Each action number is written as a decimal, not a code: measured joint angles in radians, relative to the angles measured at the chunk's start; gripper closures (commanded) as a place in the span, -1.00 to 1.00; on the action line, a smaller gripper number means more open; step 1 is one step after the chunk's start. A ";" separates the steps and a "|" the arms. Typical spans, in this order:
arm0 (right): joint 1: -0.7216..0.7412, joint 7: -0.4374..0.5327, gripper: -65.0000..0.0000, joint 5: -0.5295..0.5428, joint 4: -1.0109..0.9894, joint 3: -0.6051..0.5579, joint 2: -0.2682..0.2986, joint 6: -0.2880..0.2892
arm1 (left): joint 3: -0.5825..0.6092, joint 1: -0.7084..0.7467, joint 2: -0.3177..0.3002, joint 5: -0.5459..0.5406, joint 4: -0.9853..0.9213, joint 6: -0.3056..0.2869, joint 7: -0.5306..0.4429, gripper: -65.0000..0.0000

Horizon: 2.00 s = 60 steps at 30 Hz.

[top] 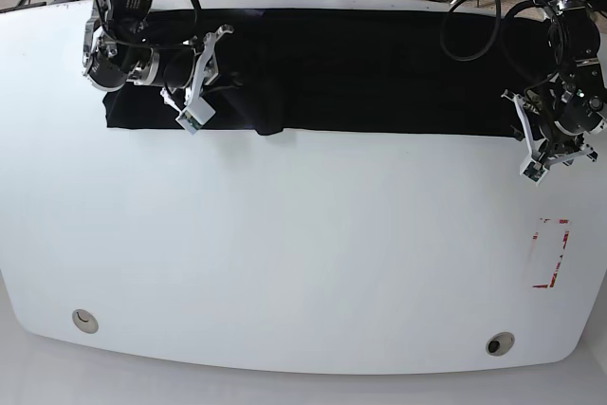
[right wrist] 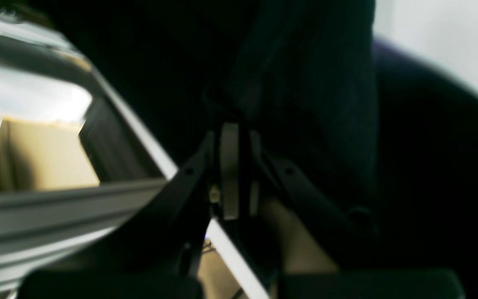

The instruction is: Layout the t-shirt on the table in an organized manner, then fold the t-shirt properly

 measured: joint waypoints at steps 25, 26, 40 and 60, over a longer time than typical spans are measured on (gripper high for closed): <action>-0.186 0.006 -0.91 0.132 0.065 -0.028 0.200 0.001 | 0.047 0.012 -0.001 -0.001 0.043 0.000 0.002 0.18; -0.183 0.008 -0.91 0.155 0.065 -0.026 0.213 0.000 | 0.047 0.016 -0.002 0.000 0.056 0.000 0.002 0.18; -0.104 0.023 -0.06 0.119 0.051 0.155 0.164 0.000 | 0.056 0.079 0.057 -0.084 0.188 0.002 -0.005 0.18; -0.126 0.174 0.85 -0.359 -0.064 0.145 0.045 0.000 | 0.058 0.279 0.131 -0.092 0.190 0.001 0.005 0.18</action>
